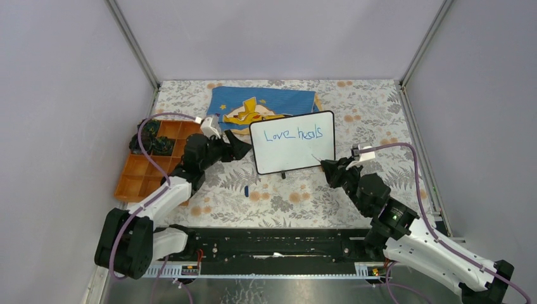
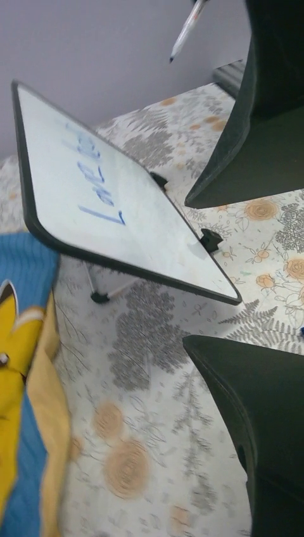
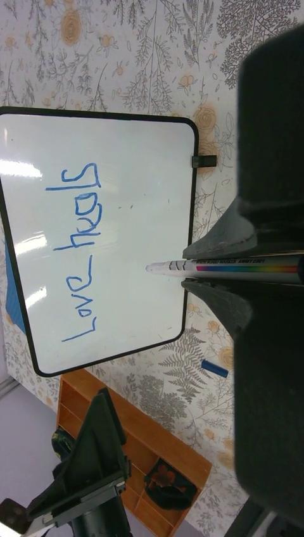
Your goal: Write a sentence on the whiteboard
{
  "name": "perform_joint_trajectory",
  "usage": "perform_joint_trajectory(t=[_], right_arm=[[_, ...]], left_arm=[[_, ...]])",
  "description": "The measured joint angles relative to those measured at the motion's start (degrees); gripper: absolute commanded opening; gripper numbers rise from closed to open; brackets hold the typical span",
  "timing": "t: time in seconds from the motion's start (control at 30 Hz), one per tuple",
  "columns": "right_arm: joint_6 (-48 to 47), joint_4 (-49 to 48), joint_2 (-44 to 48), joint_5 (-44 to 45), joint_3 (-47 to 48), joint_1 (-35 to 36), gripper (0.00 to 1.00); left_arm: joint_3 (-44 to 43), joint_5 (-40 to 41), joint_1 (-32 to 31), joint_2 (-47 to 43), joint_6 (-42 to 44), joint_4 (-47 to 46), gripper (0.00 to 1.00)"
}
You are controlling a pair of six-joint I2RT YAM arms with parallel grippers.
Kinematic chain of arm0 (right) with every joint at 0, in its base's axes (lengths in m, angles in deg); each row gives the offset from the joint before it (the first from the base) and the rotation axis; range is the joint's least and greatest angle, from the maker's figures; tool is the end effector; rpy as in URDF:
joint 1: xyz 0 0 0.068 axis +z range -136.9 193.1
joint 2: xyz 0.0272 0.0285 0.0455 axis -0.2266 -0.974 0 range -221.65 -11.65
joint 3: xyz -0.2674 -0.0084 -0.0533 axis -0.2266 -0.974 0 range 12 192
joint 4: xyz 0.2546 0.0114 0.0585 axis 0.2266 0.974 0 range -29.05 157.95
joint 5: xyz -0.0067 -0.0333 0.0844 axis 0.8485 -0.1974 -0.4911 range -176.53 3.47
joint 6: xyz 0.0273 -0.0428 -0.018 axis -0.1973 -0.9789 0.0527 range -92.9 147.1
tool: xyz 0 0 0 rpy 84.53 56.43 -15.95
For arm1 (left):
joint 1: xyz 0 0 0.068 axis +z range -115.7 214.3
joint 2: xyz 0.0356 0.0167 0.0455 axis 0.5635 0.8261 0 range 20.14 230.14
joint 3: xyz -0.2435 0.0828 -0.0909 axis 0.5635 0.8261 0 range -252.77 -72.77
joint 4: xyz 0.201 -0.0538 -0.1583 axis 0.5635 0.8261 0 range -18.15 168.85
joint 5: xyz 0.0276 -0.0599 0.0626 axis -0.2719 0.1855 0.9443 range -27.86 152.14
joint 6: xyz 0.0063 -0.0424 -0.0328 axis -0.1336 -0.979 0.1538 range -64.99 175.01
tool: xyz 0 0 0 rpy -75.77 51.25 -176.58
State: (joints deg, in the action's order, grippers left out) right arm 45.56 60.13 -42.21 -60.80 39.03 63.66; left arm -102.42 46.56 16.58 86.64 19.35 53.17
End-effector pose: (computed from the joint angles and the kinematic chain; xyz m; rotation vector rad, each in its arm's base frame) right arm 0.1053 0.1037 0.2876 -0.1079 1.6397 0.5655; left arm 0.2349 -0.0851 0.2228 -0.1142 1.9727 -0.8799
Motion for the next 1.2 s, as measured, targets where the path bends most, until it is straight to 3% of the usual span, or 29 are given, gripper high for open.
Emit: perform_joint_trajectory(t=[0.23, 0.37, 0.83, 1.2], right_arm=[[0.0, -0.8, -0.1, -1.7, 0.0, 0.0, 0.00], [-0.1, -1.2, -0.2, -2.5, 0.0, 0.0, 0.00], [-0.2, -5.7, -5.6, -6.3, 0.0, 0.0, 0.00], [0.1, -14.6, -15.5, -11.3, -0.6, 0.0, 0.00]], left_arm=[[-0.8, -22.2, 5.9, 8.2, 3.6, -13.1, 0.77], [-0.2, -27.7, 6.1, 13.7, 4.3, -18.7, 0.75], [1.2, -33.2, 6.2, 27.1, 3.1, -34.3, 0.66], [1.4, -34.7, 6.2, 32.3, 1.4, -40.0, 0.57]])
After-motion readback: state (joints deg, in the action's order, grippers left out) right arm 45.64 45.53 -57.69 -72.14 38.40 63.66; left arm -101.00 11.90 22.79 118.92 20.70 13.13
